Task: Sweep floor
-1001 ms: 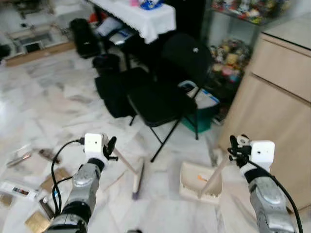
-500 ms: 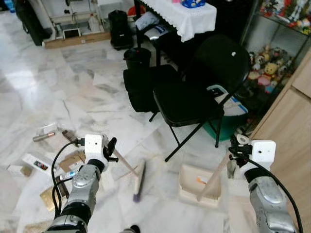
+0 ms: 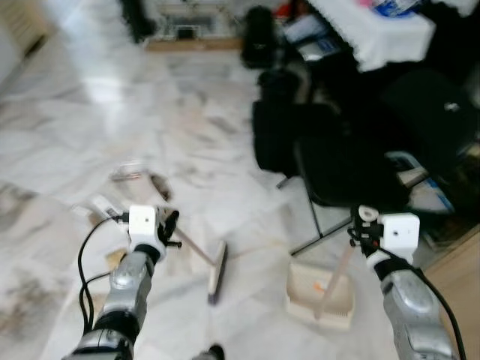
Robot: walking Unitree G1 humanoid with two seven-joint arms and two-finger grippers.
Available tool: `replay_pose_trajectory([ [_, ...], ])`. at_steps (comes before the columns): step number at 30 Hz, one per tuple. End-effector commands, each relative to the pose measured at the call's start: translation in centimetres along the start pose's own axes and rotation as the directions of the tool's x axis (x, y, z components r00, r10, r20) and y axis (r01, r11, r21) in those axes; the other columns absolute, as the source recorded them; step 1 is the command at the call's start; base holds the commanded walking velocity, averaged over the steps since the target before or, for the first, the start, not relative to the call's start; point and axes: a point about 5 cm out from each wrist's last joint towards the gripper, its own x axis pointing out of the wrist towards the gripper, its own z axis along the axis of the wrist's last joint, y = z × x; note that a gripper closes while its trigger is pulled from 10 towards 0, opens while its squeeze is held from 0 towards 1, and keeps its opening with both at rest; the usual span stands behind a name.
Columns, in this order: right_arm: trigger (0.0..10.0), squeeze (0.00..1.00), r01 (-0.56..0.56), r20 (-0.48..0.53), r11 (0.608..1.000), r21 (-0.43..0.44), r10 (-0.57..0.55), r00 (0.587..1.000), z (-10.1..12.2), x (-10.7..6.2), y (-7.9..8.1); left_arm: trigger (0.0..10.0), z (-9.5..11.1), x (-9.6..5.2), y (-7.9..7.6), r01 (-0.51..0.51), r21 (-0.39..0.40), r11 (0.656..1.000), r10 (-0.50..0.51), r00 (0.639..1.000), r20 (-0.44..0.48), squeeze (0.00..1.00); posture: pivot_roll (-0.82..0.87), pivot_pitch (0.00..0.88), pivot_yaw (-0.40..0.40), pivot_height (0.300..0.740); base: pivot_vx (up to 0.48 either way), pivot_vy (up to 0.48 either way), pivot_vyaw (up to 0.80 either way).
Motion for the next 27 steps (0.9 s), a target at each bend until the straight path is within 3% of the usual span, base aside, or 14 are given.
replay_pose_trajectory([
  [1, 10.0, 0.0, -0.002, 0.032, 1.0, -0.005, 0.002, 0.999, 0.79, 0.07, -0.19, 10.0, 0.48, 0.1, 0.06, 0.0, 0.007, 1.0, 0.0, 1.0, 0.023, 0.0, 0.03, 0.114, 0.009, 0.74, 0.0, 0.0, 0.8],
  [6, 10.0, 0.0, -0.004, 0.03, 1.0, -0.004, 0.004, 1.0, 0.78, 0.15, -0.21, 10.0, 0.49, 0.15, 0.01, 0.002, 0.004, 1.0, -0.002, 1.0, 0.023, 0.0, 0.03, 0.105, 0.009, 0.74, 0.0, 0.0, 0.75],
  [27, 10.0, 0.0, 0.019, 0.029, 0.999, 0.032, -0.02, 0.999, 0.62, 0.11, -0.3, 10.0, 0.53, 0.19, -0.03, 0.005, 0.004, 1.0, -0.006, 1.0, 0.023, 0.0, 0.03, 0.106, 0.01, 0.74, 0.0, 0.0, 0.0],
])
